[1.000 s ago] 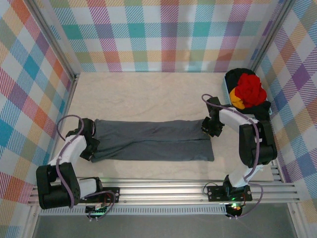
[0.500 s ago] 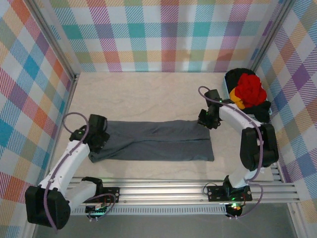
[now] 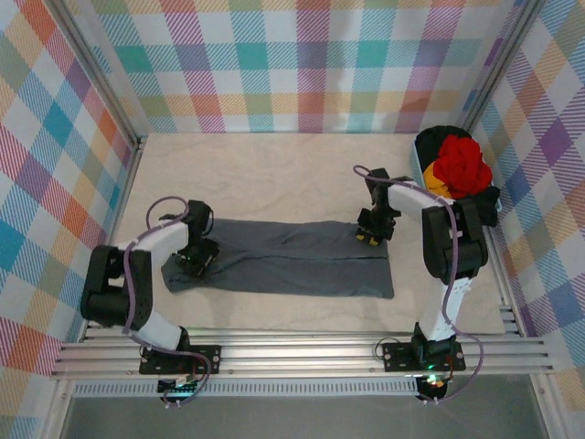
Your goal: Fold and stack the t-shirts
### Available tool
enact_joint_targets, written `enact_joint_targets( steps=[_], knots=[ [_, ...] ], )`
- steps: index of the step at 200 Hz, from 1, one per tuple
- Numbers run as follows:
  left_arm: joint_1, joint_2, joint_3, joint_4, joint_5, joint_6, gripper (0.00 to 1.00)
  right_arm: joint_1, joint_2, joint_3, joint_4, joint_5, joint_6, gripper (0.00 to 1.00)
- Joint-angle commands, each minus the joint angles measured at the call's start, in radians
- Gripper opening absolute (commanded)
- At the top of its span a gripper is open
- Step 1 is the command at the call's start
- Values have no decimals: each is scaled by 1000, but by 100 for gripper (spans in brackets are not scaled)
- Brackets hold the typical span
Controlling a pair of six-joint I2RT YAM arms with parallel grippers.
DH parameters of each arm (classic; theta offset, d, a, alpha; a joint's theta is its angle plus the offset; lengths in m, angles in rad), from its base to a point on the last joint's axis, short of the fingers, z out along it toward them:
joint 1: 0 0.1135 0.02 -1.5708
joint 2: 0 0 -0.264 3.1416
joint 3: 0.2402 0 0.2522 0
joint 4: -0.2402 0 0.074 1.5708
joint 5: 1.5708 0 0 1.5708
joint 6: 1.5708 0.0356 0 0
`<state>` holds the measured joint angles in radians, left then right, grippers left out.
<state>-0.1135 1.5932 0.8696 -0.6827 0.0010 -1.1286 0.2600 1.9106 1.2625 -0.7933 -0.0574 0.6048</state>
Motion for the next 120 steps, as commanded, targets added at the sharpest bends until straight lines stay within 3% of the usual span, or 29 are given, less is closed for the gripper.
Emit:
enact_joint_targets(
  steps=[1, 30, 50, 63, 78, 94, 120],
  knots=[
    [61, 171, 95, 90, 22, 73, 46, 5, -18, -16, -87, 23, 44, 30],
    [70, 417, 427, 43, 32, 128, 47, 40, -96, -144, -48, -29, 125, 31],
    [56, 604, 673, 81, 129, 164, 47, 120, -122, -203, -44, -28, 170, 32],
    [30, 739, 905, 23, 159, 229, 47, 194, -134, -239, -40, -23, 215, 32],
    [-15, 886, 1230, -154, 104, 325, 46, 272, -149, -283, -23, -33, 284, 32],
    [-61, 1027, 1505, -221, 113, 387, 46, 350, -167, -307, 5, -41, 362, 32],
    [-103, 1164, 1716, -193, 198, 357, 45, 447, -120, -291, 115, -161, 461, 31]
  ],
)
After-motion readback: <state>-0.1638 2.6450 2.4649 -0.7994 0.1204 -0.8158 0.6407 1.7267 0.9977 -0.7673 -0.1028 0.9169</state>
